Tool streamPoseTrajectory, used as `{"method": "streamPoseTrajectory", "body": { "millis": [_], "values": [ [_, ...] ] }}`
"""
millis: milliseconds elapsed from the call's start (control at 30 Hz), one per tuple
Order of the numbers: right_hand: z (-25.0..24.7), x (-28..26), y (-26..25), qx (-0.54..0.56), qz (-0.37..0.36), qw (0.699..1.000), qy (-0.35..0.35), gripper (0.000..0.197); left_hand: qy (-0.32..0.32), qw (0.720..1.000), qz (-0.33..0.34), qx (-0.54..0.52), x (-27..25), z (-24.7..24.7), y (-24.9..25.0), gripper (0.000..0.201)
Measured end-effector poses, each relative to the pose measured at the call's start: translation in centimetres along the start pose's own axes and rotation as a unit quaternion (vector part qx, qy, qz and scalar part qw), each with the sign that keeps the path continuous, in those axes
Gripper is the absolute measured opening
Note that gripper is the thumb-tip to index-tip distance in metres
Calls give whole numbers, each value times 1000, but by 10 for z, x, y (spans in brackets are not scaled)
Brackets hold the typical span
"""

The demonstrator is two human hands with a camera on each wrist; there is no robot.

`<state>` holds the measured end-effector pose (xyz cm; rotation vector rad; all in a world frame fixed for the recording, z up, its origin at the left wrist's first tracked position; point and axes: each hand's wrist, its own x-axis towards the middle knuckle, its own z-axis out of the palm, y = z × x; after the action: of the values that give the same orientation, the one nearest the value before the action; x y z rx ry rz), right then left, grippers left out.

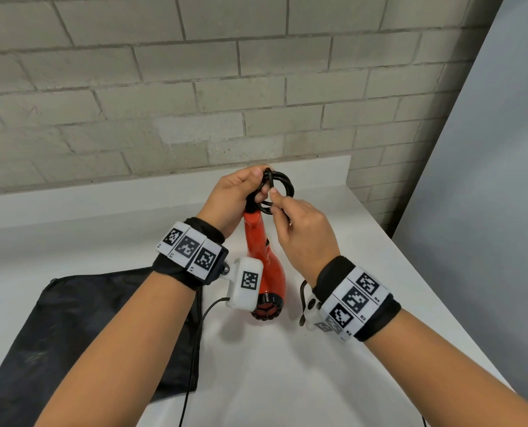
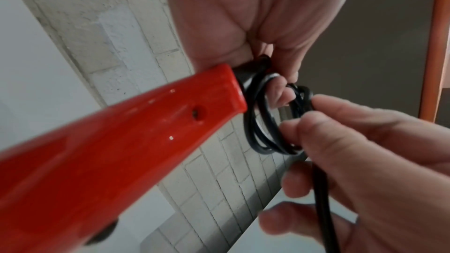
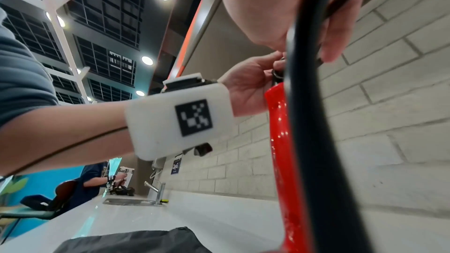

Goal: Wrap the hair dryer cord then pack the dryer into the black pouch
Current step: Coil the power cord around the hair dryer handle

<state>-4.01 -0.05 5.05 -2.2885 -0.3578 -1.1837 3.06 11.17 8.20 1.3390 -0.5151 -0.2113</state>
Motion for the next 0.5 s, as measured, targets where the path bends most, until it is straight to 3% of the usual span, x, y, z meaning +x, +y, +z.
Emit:
{"method": "streamPoseTrajectory", "body": {
  "millis": [233, 500],
  "values": [
    [11, -3, 14, -13, -58, 998, -20, 23, 55, 997, -4, 50, -3, 4, 4, 32],
    [15, -3, 12, -15, -75, 996, -41, 30, 45, 998, -6, 48, -5, 7, 4, 34]
  ]
}}
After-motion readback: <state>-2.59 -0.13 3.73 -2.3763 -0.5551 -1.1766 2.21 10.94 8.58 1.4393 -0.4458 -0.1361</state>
